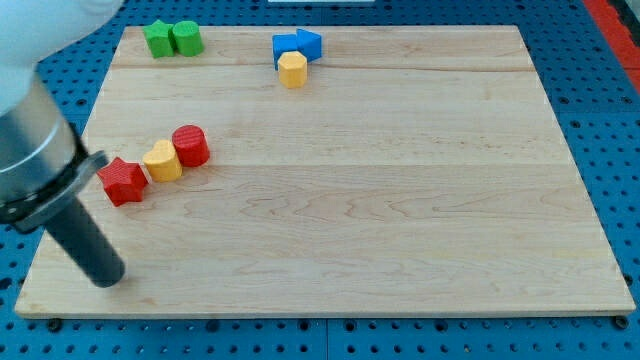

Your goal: Push the red star slightly up

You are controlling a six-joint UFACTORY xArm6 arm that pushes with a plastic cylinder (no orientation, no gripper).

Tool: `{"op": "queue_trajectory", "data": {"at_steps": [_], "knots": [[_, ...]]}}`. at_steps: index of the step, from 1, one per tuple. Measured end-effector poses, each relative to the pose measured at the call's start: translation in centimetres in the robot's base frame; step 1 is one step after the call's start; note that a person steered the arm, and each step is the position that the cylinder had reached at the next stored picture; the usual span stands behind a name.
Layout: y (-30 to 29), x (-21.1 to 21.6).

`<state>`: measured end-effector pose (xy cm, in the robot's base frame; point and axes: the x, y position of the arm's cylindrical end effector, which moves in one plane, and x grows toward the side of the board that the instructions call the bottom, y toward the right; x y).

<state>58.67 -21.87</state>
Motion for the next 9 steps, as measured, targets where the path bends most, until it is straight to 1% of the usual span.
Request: {"op": "queue_trajectory", "data": {"at_steps": [1, 2, 3, 4, 5, 6, 7, 9], "knots": [[-2.5, -0.1], [-3.0, -3.6], [-0.5, -6.7], [-0.2, -7.7], [1.0, -10.1], [3.9, -11.2], [5.5, -11.2], [0.4, -12.0]]}}
